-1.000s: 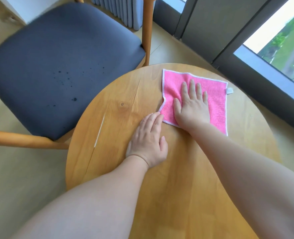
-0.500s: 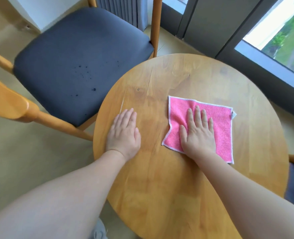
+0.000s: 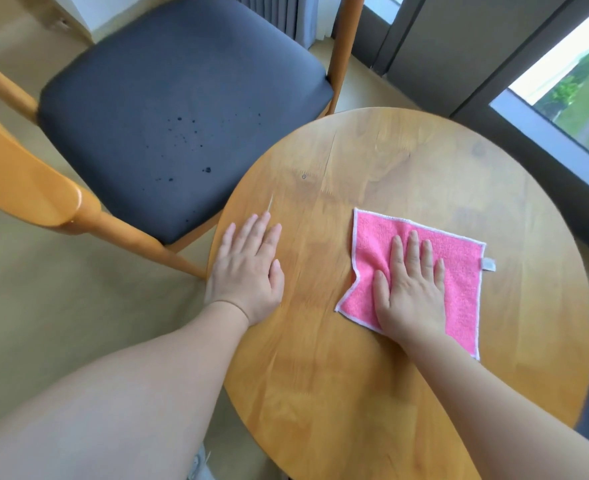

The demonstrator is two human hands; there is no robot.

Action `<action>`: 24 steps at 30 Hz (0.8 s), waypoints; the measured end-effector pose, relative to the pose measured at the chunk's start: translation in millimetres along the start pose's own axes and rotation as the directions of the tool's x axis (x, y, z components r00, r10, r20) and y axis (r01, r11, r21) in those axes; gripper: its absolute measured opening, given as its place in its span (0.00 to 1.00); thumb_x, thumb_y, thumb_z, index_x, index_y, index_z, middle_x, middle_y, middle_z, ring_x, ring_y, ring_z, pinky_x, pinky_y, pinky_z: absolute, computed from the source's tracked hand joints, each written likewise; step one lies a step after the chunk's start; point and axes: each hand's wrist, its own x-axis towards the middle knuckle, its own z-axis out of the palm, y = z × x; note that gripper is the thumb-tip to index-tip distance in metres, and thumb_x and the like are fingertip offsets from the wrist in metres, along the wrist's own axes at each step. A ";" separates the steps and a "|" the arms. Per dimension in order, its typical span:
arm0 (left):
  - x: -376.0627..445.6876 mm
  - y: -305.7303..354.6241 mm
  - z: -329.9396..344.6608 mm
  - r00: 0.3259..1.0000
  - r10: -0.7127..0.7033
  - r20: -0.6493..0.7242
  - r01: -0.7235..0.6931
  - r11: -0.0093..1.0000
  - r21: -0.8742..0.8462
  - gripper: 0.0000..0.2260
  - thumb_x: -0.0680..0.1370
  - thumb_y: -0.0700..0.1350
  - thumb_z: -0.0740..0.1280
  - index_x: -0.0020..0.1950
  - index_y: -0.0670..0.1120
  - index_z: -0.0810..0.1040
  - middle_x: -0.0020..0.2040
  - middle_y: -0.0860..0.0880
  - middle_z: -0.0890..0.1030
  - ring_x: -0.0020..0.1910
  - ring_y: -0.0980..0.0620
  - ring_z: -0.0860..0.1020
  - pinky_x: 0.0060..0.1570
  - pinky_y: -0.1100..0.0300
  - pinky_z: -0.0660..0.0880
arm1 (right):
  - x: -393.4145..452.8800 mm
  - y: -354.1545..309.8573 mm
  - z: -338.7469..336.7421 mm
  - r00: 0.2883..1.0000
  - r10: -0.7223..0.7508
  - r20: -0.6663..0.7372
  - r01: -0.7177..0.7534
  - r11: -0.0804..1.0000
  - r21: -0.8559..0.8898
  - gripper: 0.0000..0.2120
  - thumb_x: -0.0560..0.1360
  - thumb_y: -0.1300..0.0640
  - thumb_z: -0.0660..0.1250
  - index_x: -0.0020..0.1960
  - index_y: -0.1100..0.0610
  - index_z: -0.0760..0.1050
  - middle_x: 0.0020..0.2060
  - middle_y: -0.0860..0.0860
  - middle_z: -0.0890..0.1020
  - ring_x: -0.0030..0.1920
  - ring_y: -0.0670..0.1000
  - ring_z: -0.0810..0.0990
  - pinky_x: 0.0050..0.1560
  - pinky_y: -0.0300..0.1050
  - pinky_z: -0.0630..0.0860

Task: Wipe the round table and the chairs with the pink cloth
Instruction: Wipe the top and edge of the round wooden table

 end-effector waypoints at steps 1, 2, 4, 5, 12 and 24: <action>0.0 0.0 -0.5 1.000 -0.018 -0.004 0.018 1.000 -0.009 0.28 0.76 0.51 0.49 0.75 0.44 0.64 0.76 0.46 0.61 0.75 0.49 0.57 0.75 0.50 0.45 | 8.5 -3.5 -2.9 1.000 -0.002 -0.005 0.002 1.000 0.004 0.34 0.76 0.40 0.38 0.79 0.53 0.44 0.78 0.52 0.43 0.78 0.54 0.39 0.76 0.54 0.37; 0.5 -0.3 -0.8 0.999 -0.038 -0.012 0.038 0.999 -0.022 0.28 0.76 0.50 0.49 0.75 0.44 0.63 0.76 0.46 0.61 0.75 0.49 0.57 0.75 0.50 0.45 | 18.5 -7.1 -5.9 1.000 -0.007 -0.012 0.007 1.000 0.007 0.34 0.76 0.40 0.39 0.79 0.53 0.44 0.79 0.52 0.44 0.78 0.54 0.39 0.76 0.54 0.37; 1.9 -0.6 -1.2 0.998 -0.057 -0.022 0.056 0.998 -0.039 0.28 0.76 0.50 0.49 0.75 0.44 0.63 0.76 0.46 0.61 0.75 0.49 0.57 0.75 0.51 0.45 | 39.6 -14.2 -12.2 1.000 -0.015 -0.024 0.015 1.000 0.004 0.34 0.76 0.40 0.39 0.79 0.52 0.43 0.79 0.52 0.44 0.78 0.54 0.39 0.76 0.55 0.37; 2.2 -0.5 -1.3 0.998 -0.056 -0.021 0.055 0.998 -0.042 0.28 0.76 0.50 0.49 0.75 0.44 0.64 0.76 0.46 0.62 0.75 0.49 0.57 0.75 0.51 0.45 | 49.8 -17.9 -15.0 0.999 -0.018 -0.028 0.018 1.000 0.002 0.34 0.76 0.40 0.39 0.79 0.52 0.43 0.79 0.52 0.44 0.78 0.55 0.39 0.76 0.55 0.37; 1.6 -1.2 0.3 0.999 -0.032 0.007 0.032 0.999 -0.031 0.28 0.76 0.50 0.49 0.75 0.43 0.63 0.76 0.45 0.60 0.76 0.48 0.57 0.75 0.50 0.46 | 122.8 -48.9 -31.8 0.997 -0.013 -0.074 0.014 1.000 0.009 0.33 0.77 0.40 0.39 0.79 0.52 0.43 0.79 0.53 0.44 0.78 0.56 0.42 0.76 0.57 0.40; 4.4 -7.8 1.7 1.000 -0.011 -0.005 0.010 0.998 -0.062 0.27 0.75 0.49 0.51 0.74 0.42 0.64 0.76 0.44 0.62 0.75 0.47 0.58 0.74 0.48 0.47 | 188.3 -111.1 -42.4 0.992 -0.093 -0.091 0.098 0.994 0.053 0.34 0.77 0.39 0.41 0.79 0.54 0.45 0.79 0.55 0.46 0.78 0.60 0.42 0.75 0.61 0.40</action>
